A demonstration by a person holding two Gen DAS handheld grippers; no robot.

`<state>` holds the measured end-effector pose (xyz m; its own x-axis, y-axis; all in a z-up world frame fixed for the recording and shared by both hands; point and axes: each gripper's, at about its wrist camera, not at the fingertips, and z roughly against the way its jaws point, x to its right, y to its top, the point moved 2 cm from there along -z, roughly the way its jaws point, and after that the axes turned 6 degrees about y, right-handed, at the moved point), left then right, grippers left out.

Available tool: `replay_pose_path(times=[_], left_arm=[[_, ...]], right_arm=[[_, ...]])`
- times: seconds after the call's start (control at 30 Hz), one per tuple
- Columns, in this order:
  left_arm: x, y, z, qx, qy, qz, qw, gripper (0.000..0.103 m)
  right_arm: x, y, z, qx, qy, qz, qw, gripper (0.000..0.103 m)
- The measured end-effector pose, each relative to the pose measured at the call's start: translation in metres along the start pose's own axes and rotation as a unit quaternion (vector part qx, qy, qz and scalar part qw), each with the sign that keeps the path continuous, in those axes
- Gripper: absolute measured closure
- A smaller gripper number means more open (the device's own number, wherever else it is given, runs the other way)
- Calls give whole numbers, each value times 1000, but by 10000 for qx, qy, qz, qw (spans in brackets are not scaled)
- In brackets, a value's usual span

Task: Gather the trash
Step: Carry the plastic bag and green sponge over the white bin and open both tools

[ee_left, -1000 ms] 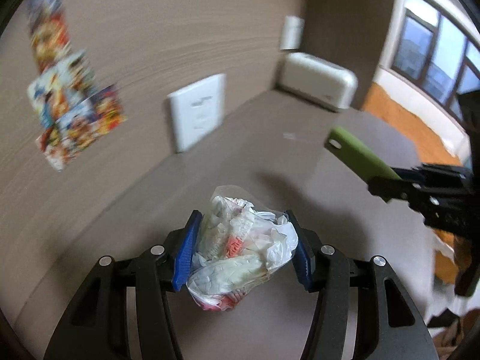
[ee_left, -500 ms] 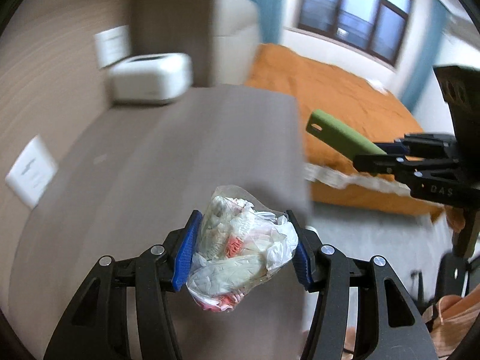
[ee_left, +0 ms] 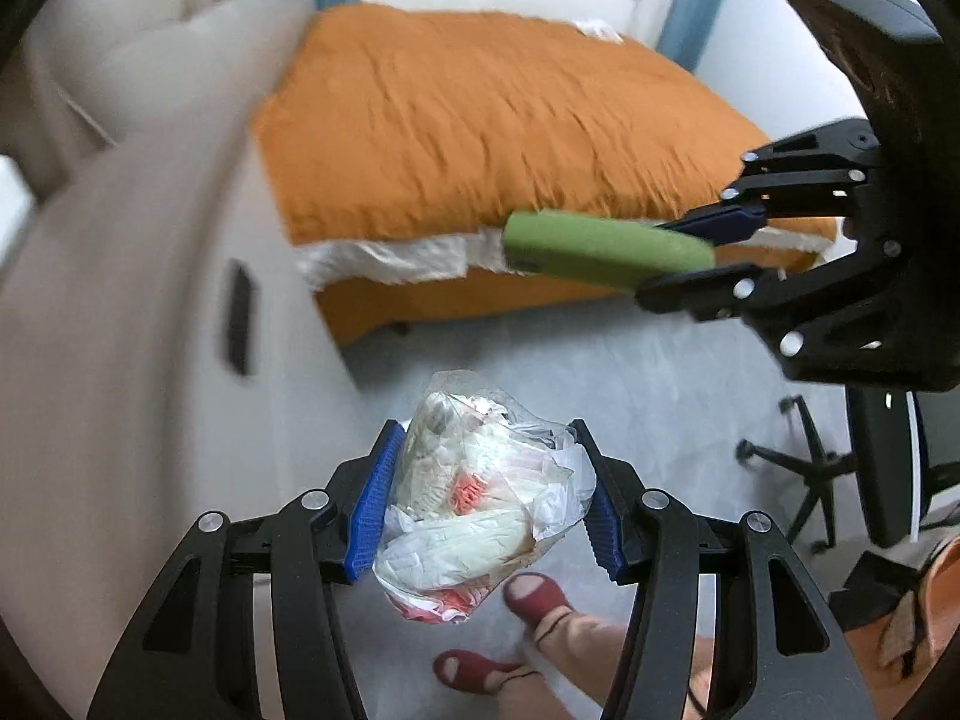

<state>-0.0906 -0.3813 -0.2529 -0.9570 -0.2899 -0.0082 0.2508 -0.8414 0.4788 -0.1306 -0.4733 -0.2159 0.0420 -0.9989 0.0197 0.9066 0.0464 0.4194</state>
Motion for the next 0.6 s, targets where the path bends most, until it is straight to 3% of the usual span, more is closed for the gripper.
replay_pose_path(times=[0.1,0.27,0.53,0.57,0.6], left_arm=[[-4,-4,-52,-394,-54,-108,9991,49],[-17,-23,-144,-829,-422,117,9956,49],[-23,-66,-273,-1107,-515,-183,9924,48],[-23,-72,-287,-1095,-517,-274,9923,41],[-23,-78,-301,-1080,-459,-373,9924,10]], right_arm=[[11,-20,-54,-502,140,366,9980,76],[22,-49,-144,-982,527,614,9919,76],[22,-82,-298,-1505,990,1230,9759,76],[21,-87,-314,-1589,1064,1442,9709,71],[19,-91,-325,-1651,1039,1623,9673,32]])
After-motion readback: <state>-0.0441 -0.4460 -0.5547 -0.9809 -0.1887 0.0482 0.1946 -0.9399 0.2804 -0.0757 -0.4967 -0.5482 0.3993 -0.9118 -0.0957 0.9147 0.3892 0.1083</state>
